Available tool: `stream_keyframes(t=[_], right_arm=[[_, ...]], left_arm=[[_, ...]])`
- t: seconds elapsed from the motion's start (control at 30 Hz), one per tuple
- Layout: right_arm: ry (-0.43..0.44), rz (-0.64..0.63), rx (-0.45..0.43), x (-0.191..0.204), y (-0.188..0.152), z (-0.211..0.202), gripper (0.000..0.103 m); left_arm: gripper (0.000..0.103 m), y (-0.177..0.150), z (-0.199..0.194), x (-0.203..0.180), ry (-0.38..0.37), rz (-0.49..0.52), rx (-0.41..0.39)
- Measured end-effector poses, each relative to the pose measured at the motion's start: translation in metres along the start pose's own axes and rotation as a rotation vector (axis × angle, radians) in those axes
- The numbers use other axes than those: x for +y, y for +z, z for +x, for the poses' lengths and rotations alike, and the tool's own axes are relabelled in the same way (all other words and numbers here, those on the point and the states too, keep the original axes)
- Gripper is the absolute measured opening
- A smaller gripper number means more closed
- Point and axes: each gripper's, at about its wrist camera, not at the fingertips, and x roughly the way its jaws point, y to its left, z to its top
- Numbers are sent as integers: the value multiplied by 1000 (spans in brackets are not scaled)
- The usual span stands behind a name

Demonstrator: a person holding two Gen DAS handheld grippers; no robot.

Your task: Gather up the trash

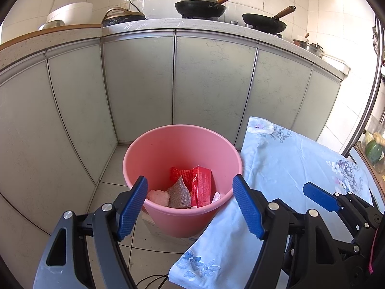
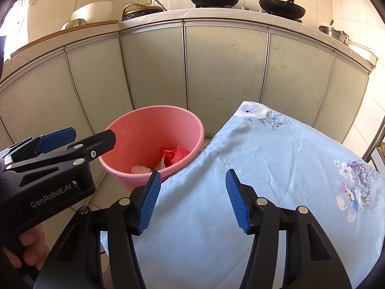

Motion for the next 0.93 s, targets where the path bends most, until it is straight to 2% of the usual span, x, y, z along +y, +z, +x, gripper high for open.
stream_keyframes(t=[0.93], right_arm=[[-7, 8, 5, -7, -4, -1, 57]], left_arm=[[71, -2, 6, -4, -11, 13, 23]])
